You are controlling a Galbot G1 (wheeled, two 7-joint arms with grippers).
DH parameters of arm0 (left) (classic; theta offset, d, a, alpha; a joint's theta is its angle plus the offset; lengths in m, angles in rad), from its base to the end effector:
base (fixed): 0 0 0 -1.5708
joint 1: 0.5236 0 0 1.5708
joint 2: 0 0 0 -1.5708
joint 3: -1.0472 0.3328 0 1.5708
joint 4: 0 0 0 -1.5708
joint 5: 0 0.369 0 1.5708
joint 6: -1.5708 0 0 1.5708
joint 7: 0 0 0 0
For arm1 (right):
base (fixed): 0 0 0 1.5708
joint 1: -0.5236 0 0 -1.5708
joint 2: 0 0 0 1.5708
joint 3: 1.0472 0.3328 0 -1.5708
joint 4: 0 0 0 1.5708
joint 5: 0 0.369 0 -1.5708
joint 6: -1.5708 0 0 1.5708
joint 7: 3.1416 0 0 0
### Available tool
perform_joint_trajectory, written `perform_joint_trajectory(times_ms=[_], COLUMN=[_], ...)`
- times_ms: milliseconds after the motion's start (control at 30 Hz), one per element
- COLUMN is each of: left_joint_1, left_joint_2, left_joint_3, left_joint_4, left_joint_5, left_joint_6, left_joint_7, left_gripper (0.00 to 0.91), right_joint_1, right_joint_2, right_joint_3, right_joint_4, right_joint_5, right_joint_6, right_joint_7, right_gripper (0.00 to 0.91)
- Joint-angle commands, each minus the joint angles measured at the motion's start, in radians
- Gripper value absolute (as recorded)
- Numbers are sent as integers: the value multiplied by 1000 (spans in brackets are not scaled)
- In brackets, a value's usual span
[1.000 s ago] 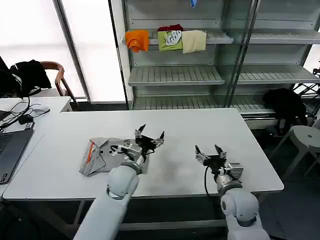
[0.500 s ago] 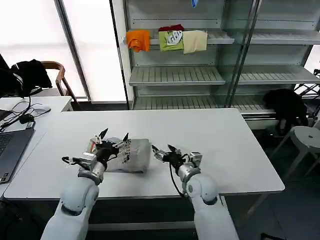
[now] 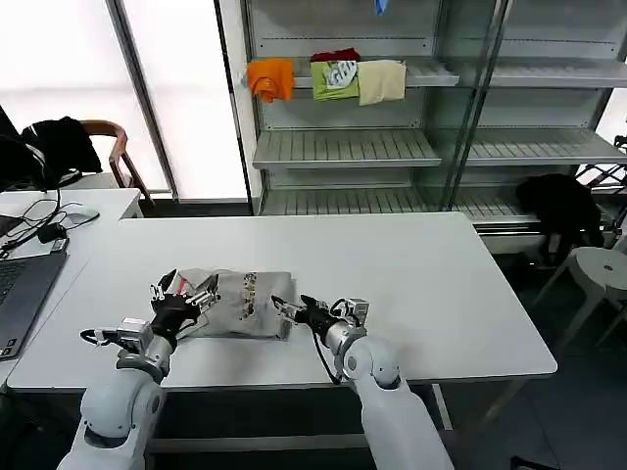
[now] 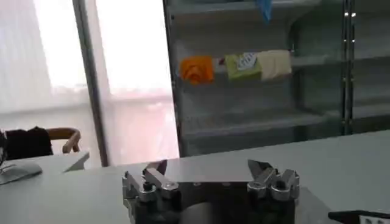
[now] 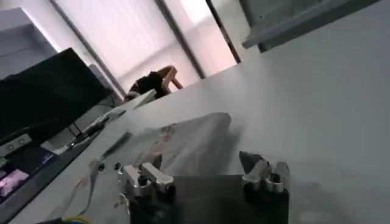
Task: Fold and organize the clothes.
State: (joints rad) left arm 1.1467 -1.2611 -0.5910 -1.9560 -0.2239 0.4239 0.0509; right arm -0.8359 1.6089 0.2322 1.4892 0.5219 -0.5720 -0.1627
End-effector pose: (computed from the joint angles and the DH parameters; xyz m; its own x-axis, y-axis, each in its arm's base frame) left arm 0.3218 0.0811 -0.2109 -0.9882 0.0646 0.1391 0.0780 0.9926 0.0930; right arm 0.4196 0.1194 -0.2767 -0.7201 -0.6348 0.2800 -0.4387 0.7293 0.5250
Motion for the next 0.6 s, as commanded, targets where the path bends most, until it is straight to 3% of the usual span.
perform_joint_trajectory(times_ms=[33,100,600], left_joint_1=[35,37,26], left_joint_2=[6,7,0], left_joint_3=[-39,-37,-22], left_joint_4=[-15,-16,-3], left_joint_5=[-15,-16,-17], left_joint_6=[3,4,8], left_joint_7=[6,5,4], left_gripper=[907,907,907], right_joint_1=[16,12,-7], right_joint_2=[49,49,49], right_joint_3=[-36,-36,9], right_joint_4=[-43,-33,42], right_joint_5=[35,32,-10], right_joint_6=[-7,-7,-6], right_joint_7=[-15,-14,8], right_gripper=[413,20,0])
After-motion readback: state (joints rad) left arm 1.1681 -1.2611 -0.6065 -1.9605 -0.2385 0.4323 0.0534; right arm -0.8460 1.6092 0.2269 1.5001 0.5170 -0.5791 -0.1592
